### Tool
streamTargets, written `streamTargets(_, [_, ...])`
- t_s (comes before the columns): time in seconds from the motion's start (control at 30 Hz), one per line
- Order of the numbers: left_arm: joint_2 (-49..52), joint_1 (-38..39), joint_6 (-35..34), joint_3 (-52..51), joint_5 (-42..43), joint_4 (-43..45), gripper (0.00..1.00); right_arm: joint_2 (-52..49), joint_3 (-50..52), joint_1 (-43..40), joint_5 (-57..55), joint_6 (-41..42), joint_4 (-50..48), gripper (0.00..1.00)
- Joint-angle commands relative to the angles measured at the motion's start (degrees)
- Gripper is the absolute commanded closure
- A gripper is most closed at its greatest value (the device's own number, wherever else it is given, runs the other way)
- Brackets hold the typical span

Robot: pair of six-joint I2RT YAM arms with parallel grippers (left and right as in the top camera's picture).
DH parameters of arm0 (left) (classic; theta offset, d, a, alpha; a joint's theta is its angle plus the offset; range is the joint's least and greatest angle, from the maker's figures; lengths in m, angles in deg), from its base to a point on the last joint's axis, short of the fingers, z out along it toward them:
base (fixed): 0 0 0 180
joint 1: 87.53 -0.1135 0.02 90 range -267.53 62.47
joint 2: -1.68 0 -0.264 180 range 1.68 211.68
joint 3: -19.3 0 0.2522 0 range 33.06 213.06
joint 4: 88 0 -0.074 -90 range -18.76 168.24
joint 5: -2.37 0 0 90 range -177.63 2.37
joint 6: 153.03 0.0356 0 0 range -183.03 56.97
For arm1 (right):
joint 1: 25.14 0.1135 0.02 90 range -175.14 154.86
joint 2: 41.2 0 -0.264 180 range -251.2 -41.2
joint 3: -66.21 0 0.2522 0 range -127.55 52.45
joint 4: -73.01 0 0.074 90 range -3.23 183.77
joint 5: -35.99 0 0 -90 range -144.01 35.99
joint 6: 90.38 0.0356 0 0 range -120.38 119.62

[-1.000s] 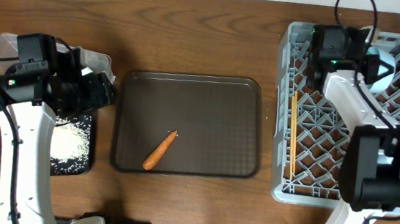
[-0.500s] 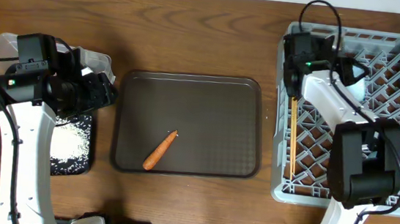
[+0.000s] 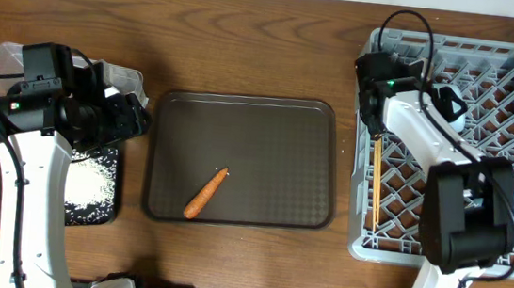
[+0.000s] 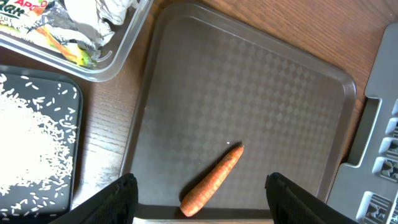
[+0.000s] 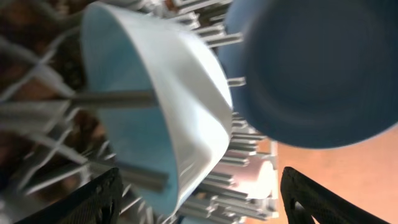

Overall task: Sort waste into correct bins and load items into the dishwasher rack
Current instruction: 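Release the bowl in the rack and raise the right gripper, then reach the left gripper to the carrot on the brown tray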

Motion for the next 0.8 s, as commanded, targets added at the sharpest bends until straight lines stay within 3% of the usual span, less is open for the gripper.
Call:
streamTargets(0.0, [0.2, -0.2, -0.1, 0.6, 0.4, -0.4, 0.32, 3.2, 0.0, 0.1, 18.1, 3.0, 0.5, 0.19])
streamTargets(0.27, [0.2, 0.1, -0.1, 0.5, 0.4, -1.6, 0.31, 15.8, 0.0, 0.2, 41.0, 2.5, 2.7, 0.15])
streamTargets(0.47, [0.2, 5.8, -1.9, -1.2, 0.3, -2.9, 0.31, 22.4, 0.0, 0.2, 63.3, -0.9, 3.7, 0.14])
streamTargets(0.57, [0.2, 10.5, -9.7, -3.1, 0.4, -2.9, 0.30, 22.7, 0.0, 0.2, 66.5, -4.1, 4.9, 0.13])
streamTargets(0.63, [0.2, 13.7, -16.3, -4.6, 0.4, -2.6, 0.15, 22.7, 0.0, 0.2, 66.5, -5.6, 6.3, 0.14])
streamTargets(0.77, [0.2, 19.6, -40.7, -8.3, 0.4, -2.4, 0.11, 22.7, 0.0, 0.2, 66.2, -8.2, 8.1, 0.14])
